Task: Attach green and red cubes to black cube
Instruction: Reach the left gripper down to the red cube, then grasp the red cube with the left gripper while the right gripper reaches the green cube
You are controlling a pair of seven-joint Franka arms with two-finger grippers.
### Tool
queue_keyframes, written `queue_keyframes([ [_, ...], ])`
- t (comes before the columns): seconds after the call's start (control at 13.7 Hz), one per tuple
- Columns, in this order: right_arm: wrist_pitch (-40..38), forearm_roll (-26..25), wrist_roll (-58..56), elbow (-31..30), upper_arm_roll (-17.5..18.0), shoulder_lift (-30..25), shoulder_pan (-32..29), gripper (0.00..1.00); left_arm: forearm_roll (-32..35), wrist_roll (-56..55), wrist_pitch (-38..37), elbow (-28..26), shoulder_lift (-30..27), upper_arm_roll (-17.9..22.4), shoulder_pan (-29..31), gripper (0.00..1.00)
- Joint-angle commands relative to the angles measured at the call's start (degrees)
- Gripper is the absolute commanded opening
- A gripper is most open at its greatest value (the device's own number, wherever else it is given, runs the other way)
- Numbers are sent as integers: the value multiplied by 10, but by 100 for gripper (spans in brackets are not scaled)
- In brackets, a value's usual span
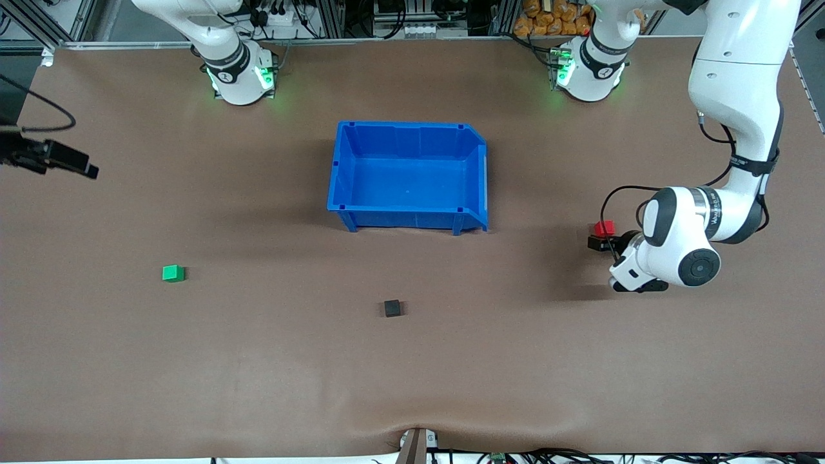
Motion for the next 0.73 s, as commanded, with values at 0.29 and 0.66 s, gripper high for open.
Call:
queue_keyframes([
  [0.29, 78, 4, 2, 17, 3, 132, -29, 100, 11, -3, 24, -17, 5, -1, 1, 73],
  [0.66, 123, 10, -5, -5, 4, 235, -47, 100, 11, -3, 31, -17, 17, -1, 5, 71],
])
